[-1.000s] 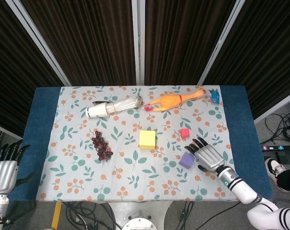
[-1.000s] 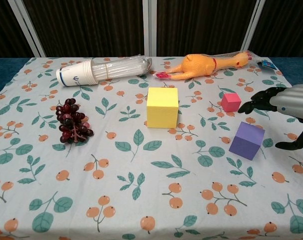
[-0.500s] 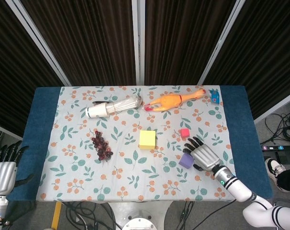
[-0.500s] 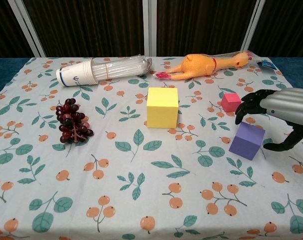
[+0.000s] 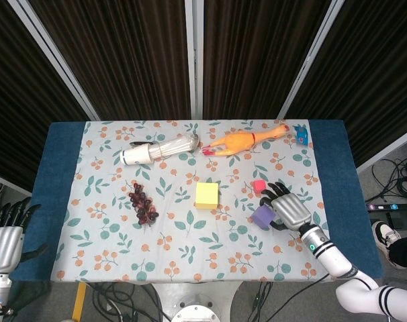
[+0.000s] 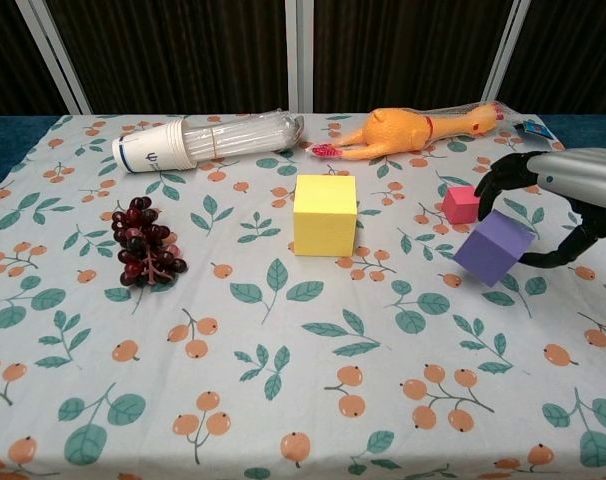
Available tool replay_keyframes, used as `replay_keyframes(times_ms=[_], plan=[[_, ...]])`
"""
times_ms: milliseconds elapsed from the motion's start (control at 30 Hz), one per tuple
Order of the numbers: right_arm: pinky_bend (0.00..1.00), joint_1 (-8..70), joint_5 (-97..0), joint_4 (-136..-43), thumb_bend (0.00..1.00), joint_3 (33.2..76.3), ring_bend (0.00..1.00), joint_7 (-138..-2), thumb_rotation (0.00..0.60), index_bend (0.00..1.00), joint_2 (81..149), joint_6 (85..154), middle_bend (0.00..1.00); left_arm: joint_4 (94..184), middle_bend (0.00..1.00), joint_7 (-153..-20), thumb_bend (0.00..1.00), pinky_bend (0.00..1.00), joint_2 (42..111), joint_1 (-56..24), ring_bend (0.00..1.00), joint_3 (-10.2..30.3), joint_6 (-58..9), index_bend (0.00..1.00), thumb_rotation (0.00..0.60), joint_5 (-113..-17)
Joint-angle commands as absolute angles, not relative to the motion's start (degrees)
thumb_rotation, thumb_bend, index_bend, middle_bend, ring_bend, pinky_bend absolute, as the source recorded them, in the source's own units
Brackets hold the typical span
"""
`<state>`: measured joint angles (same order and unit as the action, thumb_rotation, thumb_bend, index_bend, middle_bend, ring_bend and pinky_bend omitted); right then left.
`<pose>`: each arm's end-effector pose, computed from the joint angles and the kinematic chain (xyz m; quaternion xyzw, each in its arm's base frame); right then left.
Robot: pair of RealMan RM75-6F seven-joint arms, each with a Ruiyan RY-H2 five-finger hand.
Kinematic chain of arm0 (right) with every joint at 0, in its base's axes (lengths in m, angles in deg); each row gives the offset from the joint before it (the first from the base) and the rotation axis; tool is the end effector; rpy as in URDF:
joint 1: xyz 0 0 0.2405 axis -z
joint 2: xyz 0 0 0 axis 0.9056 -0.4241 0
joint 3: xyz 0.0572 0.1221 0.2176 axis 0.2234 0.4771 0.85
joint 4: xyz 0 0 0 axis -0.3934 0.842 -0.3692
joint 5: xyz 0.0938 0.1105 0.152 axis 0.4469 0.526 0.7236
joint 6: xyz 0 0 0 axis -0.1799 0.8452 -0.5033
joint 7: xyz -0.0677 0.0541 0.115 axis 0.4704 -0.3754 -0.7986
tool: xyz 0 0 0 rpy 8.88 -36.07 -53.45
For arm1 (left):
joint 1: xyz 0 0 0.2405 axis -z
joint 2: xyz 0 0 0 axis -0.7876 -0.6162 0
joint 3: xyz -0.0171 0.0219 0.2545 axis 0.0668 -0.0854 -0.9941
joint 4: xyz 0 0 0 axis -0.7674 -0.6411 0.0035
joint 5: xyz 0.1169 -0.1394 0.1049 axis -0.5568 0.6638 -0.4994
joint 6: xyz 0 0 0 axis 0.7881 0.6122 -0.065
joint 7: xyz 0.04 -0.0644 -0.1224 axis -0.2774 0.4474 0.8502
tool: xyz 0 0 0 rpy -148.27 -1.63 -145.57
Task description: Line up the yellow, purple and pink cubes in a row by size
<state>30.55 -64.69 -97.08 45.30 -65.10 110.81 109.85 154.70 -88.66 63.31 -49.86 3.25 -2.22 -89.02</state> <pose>-0.2360 -0.3053 0.0198 0.7725 -0.3863 0.3141 0.3941 -0.3269 0.1605 0.1346 -0.5841 -0.4016 -0.3634 0.6045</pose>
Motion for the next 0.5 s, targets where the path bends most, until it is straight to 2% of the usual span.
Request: replay_keyframes(times_ms=[33,267,500], plan=[[0.0,30.0,-56.4,-99.6,0.23,49.4,0.0,-61.3,0.6,0.49,112.1,108.2,0.18,154.6,0.16,-88.6,0.16,0.05,63.4,-49.8,0.1,3.3,-2.3,0.23,0.6,-89.0],[0.0,26.9,-43.2,-101.1,0.22,54.6,0.0,-50.1,0.6,0.49,118.1,109.5,0.18,154.1,0.16,-88.0,0.16,0.05,63.5,-49.8,0.1,3.3,-2.4,0.23,0.6,-88.9],[0.0,23.6,-34.6,-101.3,0.22,57.4,0.0,-42.9,0.6,0.47,123.2,111.4,0.17,153.6,0.16,-87.5,0.16,0.05,63.7,-49.8,0.1,3.3,-2.4,0.23,0.6,-89.0]])
